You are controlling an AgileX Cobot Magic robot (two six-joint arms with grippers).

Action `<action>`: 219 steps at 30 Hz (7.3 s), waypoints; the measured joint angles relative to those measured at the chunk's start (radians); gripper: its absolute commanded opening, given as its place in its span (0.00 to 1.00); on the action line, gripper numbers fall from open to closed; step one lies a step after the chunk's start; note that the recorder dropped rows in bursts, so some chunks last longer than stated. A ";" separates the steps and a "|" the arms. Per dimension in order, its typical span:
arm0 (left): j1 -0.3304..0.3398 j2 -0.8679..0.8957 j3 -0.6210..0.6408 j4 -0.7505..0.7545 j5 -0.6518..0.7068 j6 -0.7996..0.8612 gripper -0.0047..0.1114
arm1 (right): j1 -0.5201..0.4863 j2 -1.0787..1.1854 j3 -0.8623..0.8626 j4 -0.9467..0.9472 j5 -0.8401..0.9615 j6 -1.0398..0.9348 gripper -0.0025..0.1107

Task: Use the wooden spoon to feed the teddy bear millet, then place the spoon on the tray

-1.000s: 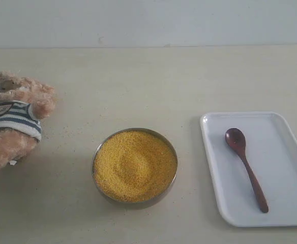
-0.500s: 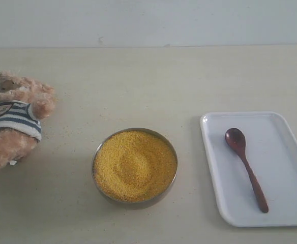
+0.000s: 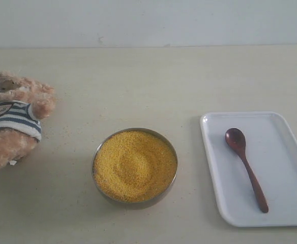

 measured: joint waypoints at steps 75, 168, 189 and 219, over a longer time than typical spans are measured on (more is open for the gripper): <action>-0.119 1.314 -0.324 -0.392 1.105 0.725 0.07 | 0.000 0.000 0.000 0.000 0.002 0.000 0.03; -0.370 0.922 -0.095 -0.310 0.955 1.508 0.07 | 0.259 1.646 -0.568 -0.023 -0.026 0.290 0.02; -0.370 0.921 -0.095 -0.100 0.901 1.051 0.07 | 0.519 1.332 -0.897 -0.134 0.516 0.069 0.02; -0.370 0.993 -0.153 -0.077 1.022 0.739 0.07 | 1.145 1.808 -1.075 -0.883 0.847 -0.060 0.02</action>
